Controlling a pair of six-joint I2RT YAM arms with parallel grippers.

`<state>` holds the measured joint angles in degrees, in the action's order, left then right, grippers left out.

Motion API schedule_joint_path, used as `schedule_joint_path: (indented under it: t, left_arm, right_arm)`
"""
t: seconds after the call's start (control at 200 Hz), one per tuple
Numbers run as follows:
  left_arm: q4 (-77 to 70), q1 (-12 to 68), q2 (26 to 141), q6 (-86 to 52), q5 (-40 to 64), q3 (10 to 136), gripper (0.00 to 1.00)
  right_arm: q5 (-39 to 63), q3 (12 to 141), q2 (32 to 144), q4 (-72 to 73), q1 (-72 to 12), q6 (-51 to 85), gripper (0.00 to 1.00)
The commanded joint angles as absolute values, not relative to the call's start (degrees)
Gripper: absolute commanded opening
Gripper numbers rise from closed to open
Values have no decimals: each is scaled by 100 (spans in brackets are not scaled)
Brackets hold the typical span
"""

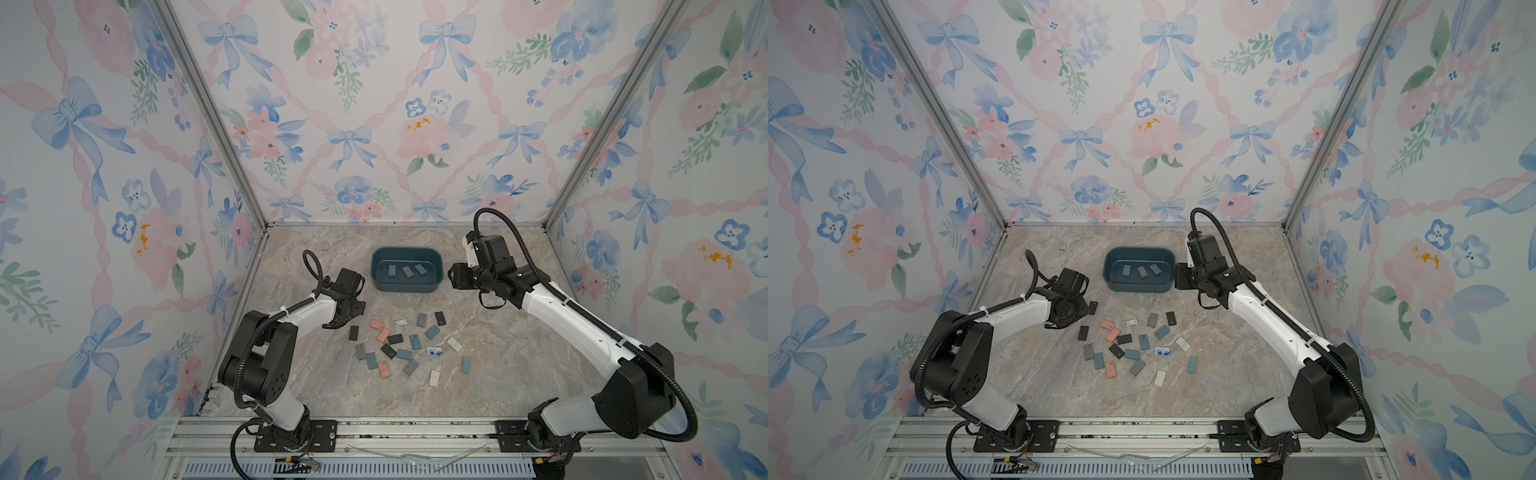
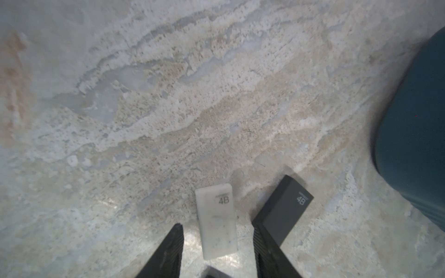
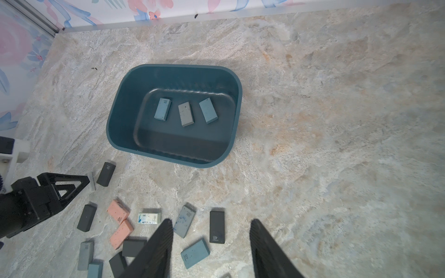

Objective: Put the eraser in the storage box
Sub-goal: Pick up the eraser from the center of the board.

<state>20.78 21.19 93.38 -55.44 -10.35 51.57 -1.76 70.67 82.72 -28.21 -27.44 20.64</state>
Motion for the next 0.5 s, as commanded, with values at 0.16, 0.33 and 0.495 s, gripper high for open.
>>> schedule_joint_path:
  t: [0.16, 0.33, 0.495]
  left_arm:
    - [1953, 2069, 9643, -5755, -918, 5238, 48]
    - [1949, 2039, 9738, -5766, -915, 5212, 46]
    - [1951, 2011, 9727, -5766, -914, 5155, 44]
  right_arm:
    - [-124, 7022, 8262, -2786, -2681, 2171, 54]
    - [-123, 7003, 8253, -2808, -2680, 2188, 54]
    - [-128, 6979, 8244, -2808, -2674, 2193, 54]
